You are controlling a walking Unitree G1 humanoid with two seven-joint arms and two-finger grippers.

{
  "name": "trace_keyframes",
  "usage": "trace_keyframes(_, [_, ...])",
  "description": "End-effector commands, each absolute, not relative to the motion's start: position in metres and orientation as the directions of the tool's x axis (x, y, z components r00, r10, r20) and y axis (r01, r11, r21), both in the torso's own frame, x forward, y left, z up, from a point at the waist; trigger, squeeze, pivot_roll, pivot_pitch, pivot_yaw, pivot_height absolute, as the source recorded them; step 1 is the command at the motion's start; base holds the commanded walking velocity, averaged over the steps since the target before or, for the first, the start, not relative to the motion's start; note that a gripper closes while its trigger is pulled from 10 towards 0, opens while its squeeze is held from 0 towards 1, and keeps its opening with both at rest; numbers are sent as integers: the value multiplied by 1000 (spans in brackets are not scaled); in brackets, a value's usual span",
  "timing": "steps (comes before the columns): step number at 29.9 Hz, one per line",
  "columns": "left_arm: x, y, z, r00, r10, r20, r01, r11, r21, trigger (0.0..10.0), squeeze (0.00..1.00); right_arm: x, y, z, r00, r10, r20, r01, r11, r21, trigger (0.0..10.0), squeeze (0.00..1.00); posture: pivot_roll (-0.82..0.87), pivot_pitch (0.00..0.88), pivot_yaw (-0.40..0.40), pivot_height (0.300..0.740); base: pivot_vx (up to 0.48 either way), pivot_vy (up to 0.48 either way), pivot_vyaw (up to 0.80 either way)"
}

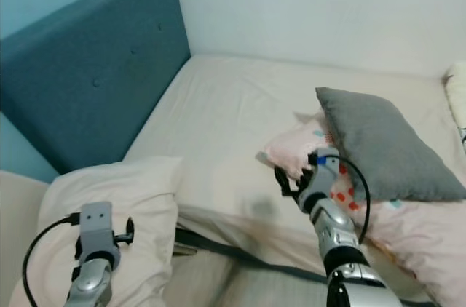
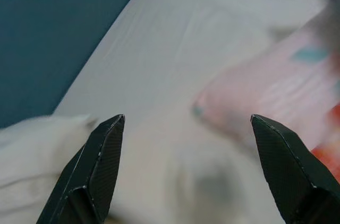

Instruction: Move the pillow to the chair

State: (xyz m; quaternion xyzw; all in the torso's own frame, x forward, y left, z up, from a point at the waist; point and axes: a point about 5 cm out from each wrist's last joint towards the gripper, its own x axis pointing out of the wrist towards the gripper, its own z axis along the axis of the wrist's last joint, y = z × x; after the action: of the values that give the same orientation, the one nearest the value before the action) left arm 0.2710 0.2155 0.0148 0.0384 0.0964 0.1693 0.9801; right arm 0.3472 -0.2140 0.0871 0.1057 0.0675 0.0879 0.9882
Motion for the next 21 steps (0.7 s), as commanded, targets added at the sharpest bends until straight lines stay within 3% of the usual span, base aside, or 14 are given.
trace_keyframes(1, [268, 219, 14, 922, 348, -172, -334, 937, 103, 10000, 0, 351, -213, 96, 980, 186, -73, -165, 959, 230, 10000, 0, -184, 104, 32, 740, 0, -480, -769])
trace_keyframes(6, [280, 217, 29, 935, 336, -113, -328, 941, 85, 10000, 0, 358, -224, 117, 988, 155, 2, -151, 961, 232, 10000, 0, -186, 104, 32, 740, 0, -480, -634])
trace_keyframes(21, [282, 213, 34, 942, 321, -100, -314, 946, 75, 10000, 0, 357, -241, 122, 996, 90, -8, -85, 966, 242, 10000, 0, -187, 104, 37, 740, 0, -471, 0])
